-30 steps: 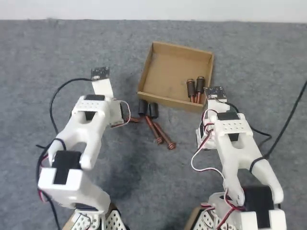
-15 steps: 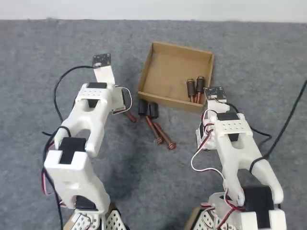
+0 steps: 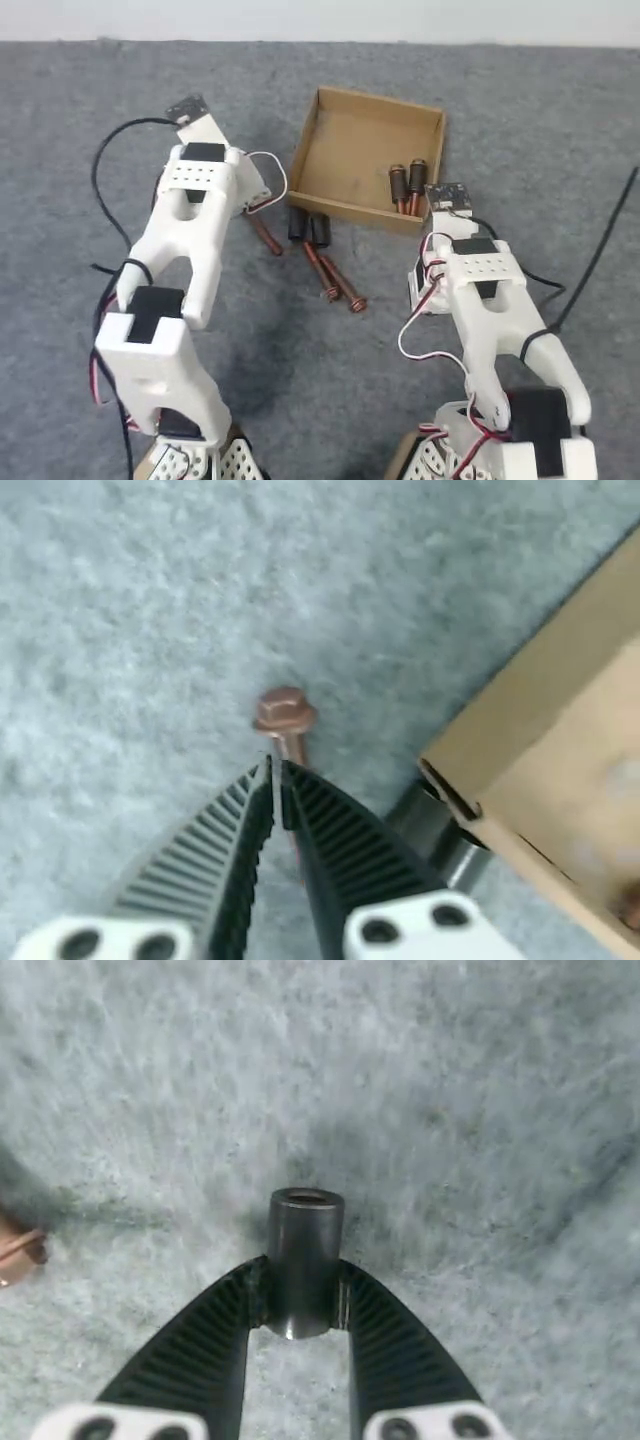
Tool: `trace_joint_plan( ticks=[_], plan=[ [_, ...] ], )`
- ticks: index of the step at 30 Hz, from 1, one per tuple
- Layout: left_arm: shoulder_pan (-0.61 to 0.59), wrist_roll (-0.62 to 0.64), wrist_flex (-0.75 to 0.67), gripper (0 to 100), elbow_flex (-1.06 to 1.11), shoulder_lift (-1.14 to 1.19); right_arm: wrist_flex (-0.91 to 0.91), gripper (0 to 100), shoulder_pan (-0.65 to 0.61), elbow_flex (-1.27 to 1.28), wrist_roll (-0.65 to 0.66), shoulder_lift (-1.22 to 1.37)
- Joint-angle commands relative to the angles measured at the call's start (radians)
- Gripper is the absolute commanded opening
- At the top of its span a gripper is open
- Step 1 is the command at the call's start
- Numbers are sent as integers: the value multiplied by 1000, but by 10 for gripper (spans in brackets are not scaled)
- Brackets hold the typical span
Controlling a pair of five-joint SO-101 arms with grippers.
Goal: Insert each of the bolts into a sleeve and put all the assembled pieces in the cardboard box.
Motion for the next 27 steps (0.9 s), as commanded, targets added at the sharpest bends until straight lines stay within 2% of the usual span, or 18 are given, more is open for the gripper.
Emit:
trace_joint_plan(
  ticks=[1,7,9,12,18,22,27],
  plan=[
    [20,34,12,23,-51,-18,-16,6,10,-6,15,-22],
    [9,74,54,197,-47,-9,-16,6,10,-6,15,-22],
    [6,74,60,222,-39,-9,-16,6,10,-6,15,-22],
    [-9,75,15,207,5,-8,-15,6,10,-6,15,-22],
    [-31,75,-170,126,117,-8,-13,6,10,-5,15,-22],
    [-31,75,-186,77,120,-8,-13,6,10,-5,15,-22],
    [-31,75,-238,70,130,15,-12,6,10,-3,15,-22]
  ],
)
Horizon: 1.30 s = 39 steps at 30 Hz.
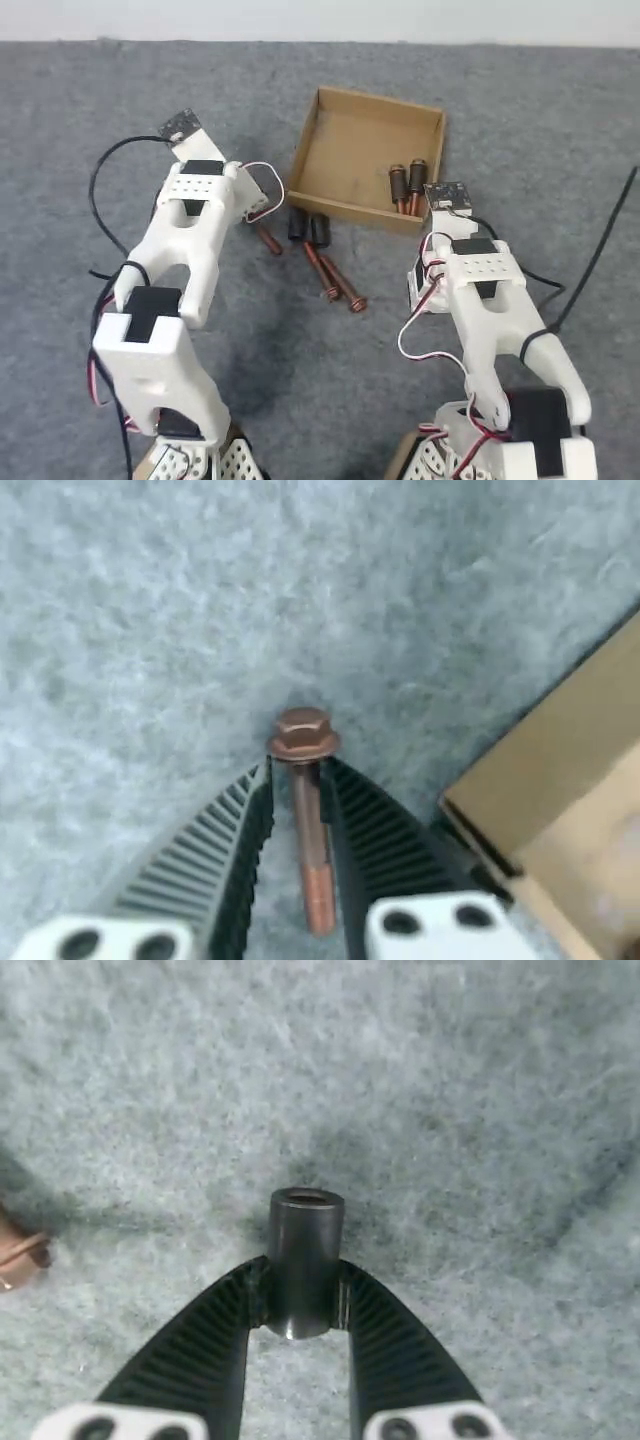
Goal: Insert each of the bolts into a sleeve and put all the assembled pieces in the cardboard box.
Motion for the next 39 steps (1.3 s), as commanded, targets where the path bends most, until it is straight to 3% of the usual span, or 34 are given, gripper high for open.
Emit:
trace_joint_plan(
  ticks=[1,10,22,30,39],
  plan=[
    [-3,12,-49,70,-7,26,-10,6,12,-3,15,-24],
    [-5,12,92,72,-150,127,-10,6,12,-3,15,-24],
    [-8,-2,101,10,-157,130,-10,6,12,-3,17,-24],
    [-8,-354,176,10,-110,-5,-8,6,12,-2,17,-33],
    [-6,-396,11,10,153,-166,10,6,21,-63,15,-65]
  ],
)
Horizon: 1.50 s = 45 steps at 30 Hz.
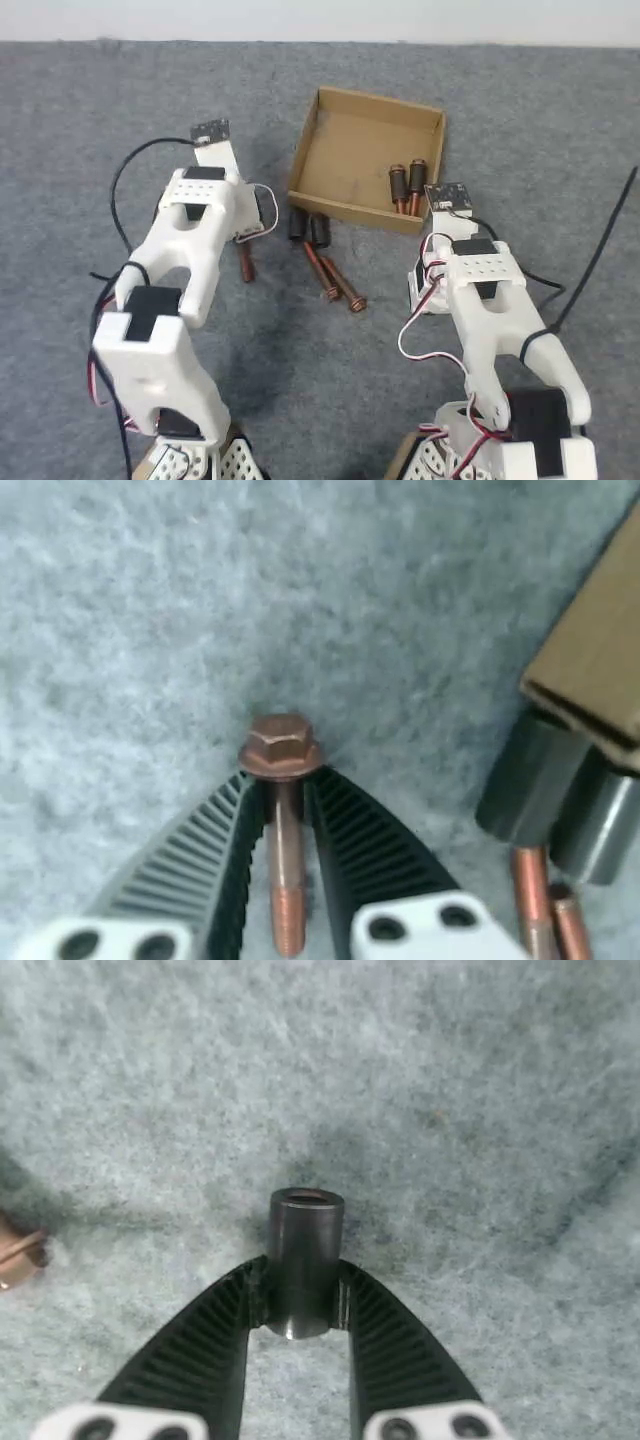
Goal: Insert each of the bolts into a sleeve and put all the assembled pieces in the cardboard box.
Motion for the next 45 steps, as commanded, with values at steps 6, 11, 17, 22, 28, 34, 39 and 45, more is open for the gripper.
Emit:
trace_joint_plan(
  ticks=[6,11,17,22,28,34,39,45],
  plan=[
    [11,-160,-304,11,298,-307,84,6,15,-115,17,-209],
    [61,-163,-333,11,352,-344,31,6,15,-117,17,-291],
    [60,-163,-336,11,352,-344,-163,6,12,-110,9,-295],
    [60,-166,-338,11,352,-344,-295,6,10,-110,9,-294],
    [60,-167,-338,11,352,-344,-438,6,-58,-109,9,-226],
    [60,-169,-338,11,352,-344,-656,6,-114,-110,15,-102],
    [60,-169,-339,11,351,-344,-868,6,-151,-110,12,-24],
    [60,-169,-339,11,351,-344,-1216,6,-196,-110,9,110]
  ],
)
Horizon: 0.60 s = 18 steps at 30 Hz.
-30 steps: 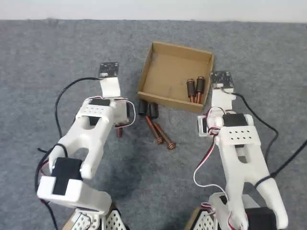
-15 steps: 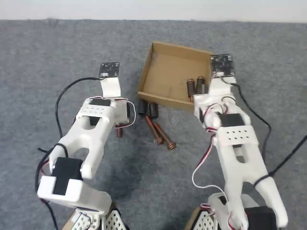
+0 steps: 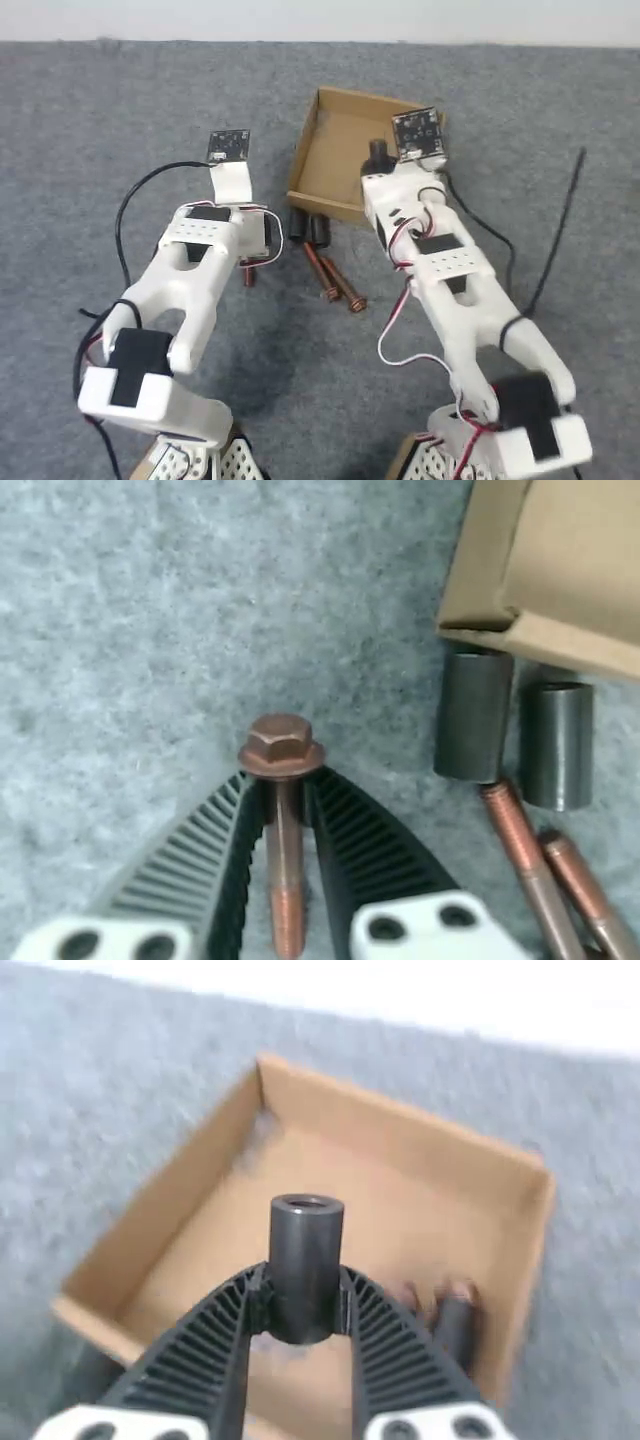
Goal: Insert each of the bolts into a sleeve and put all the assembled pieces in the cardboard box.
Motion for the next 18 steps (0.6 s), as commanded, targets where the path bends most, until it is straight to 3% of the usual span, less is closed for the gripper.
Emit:
trace_joint_plan(
  ticks=[1,13,18],
  plan=[
    [6,-11,-31,11,-12,-80,-252,6,-27,-54,9,53],
    [6,-11,-31,11,-12,-80,-992,6,-70,-78,18,386],
    [6,-11,-31,11,-13,-80,-1182,6,-74,-144,213,549]
  ],
)
